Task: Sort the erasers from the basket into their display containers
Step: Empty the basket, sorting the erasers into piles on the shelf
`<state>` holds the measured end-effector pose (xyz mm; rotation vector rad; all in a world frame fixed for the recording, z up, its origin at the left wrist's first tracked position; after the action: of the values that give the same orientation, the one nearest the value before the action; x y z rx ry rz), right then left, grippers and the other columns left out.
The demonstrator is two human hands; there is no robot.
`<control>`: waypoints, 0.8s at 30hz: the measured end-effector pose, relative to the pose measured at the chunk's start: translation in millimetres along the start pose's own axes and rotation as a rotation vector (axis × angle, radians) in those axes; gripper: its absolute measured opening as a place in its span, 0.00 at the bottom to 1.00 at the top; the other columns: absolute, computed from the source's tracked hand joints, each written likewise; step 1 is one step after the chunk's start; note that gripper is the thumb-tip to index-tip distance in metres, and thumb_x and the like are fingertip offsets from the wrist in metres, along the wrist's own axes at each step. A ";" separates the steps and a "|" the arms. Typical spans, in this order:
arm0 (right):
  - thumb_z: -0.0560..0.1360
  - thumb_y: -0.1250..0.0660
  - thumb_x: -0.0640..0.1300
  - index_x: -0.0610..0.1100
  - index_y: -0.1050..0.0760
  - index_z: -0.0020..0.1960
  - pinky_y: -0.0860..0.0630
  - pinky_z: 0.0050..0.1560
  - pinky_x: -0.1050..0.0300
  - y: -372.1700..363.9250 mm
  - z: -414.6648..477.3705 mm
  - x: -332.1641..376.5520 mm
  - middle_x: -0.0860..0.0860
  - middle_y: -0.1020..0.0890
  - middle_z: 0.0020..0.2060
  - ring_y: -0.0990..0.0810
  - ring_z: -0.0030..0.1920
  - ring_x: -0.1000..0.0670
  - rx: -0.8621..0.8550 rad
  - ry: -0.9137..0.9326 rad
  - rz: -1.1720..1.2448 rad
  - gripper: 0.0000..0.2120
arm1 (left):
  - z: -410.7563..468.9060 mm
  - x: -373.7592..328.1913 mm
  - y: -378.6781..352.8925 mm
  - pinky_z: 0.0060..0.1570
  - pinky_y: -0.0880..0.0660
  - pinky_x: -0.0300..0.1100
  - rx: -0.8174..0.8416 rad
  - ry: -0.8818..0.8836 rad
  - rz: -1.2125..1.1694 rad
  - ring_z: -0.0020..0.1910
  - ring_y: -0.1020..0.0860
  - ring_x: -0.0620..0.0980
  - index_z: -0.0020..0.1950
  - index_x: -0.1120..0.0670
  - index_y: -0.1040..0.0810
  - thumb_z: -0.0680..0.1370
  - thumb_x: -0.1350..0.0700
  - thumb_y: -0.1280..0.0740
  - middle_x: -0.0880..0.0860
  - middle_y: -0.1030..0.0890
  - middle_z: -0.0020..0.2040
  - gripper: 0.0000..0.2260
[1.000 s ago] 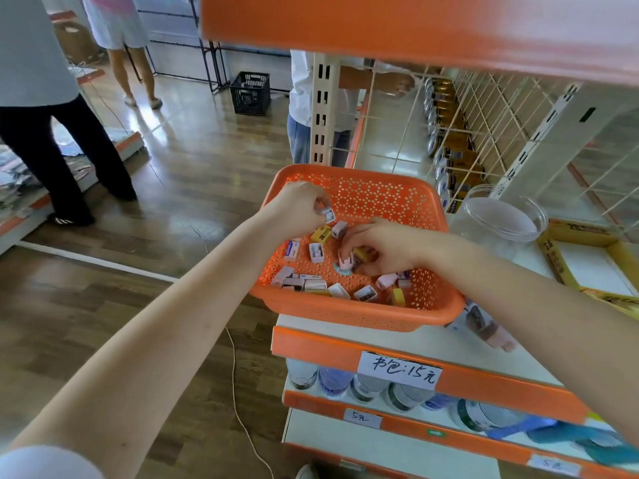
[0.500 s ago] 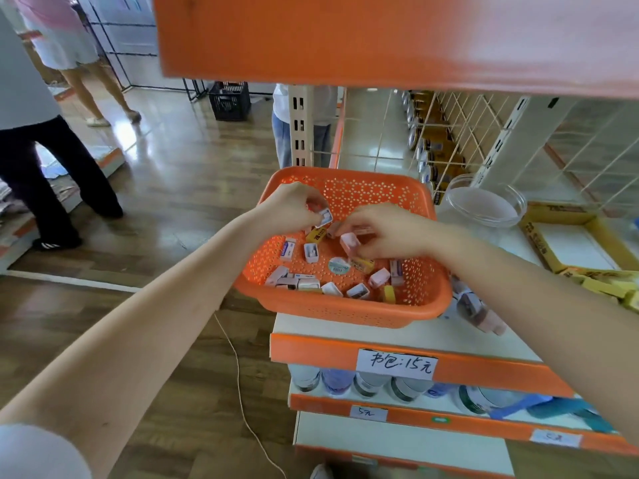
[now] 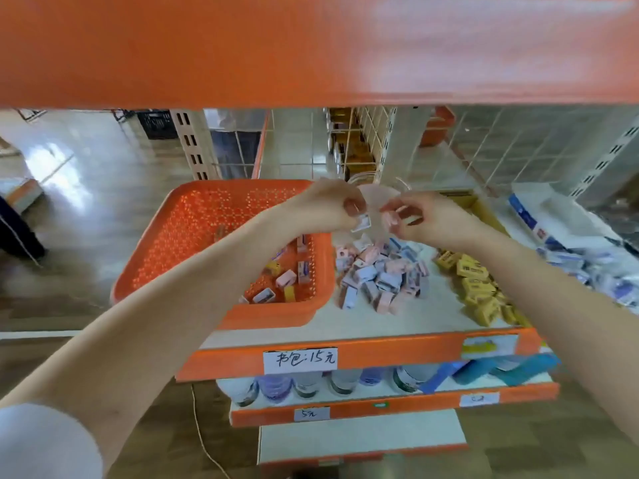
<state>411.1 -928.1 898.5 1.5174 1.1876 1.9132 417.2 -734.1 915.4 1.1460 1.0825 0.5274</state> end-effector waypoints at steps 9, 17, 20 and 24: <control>0.73 0.30 0.44 0.49 0.25 0.64 0.25 0.52 0.59 -19.0 -10.4 -36.6 0.54 0.20 0.56 0.22 0.50 0.55 0.132 0.011 -0.086 0.20 | 24.9 -18.8 -36.4 0.49 0.22 0.44 0.298 0.075 0.146 0.47 0.19 0.50 0.57 0.54 0.20 0.74 0.61 0.31 0.51 0.17 0.51 0.12; 0.73 0.32 0.39 0.48 0.24 0.63 0.23 0.53 0.53 6.0 -7.1 -32.7 0.55 0.20 0.49 0.22 0.47 0.54 0.098 0.115 -0.121 0.18 | 15.8 -18.9 -25.5 0.50 0.27 0.39 0.052 0.087 0.103 0.50 0.23 0.47 0.60 0.53 0.22 0.75 0.57 0.32 0.50 0.21 0.55 0.13; 0.75 0.34 0.39 0.48 0.23 0.59 0.28 0.45 0.74 9.8 -2.4 -18.2 0.55 0.20 0.47 0.24 0.42 0.59 0.034 0.179 -0.090 0.14 | 0.8 -12.4 -8.3 0.45 0.26 0.35 -0.116 0.120 -0.011 0.48 0.22 0.46 0.63 0.52 0.25 0.76 0.57 0.33 0.47 0.25 0.55 0.16; 0.76 0.34 0.39 0.48 0.22 0.56 0.28 0.45 0.77 1.7 10.8 15.9 0.56 0.21 0.46 0.23 0.43 0.62 -0.003 0.266 0.038 0.10 | -30.8 10.5 11.1 0.38 0.29 0.29 -0.326 0.212 -0.111 0.44 0.25 0.39 0.66 0.50 0.29 0.76 0.59 0.33 0.46 0.26 0.55 0.19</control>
<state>416.5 -913.1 909.4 1.3215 1.2712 2.1931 396.3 -707.3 920.7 0.7529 1.1842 0.7200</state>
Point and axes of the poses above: each hand's wrist, its own z-axis towards the middle knuckle, its own y-axis out of the back of the hand, x = y × z, the point moved 1 cm from there along z, towards the middle knuckle
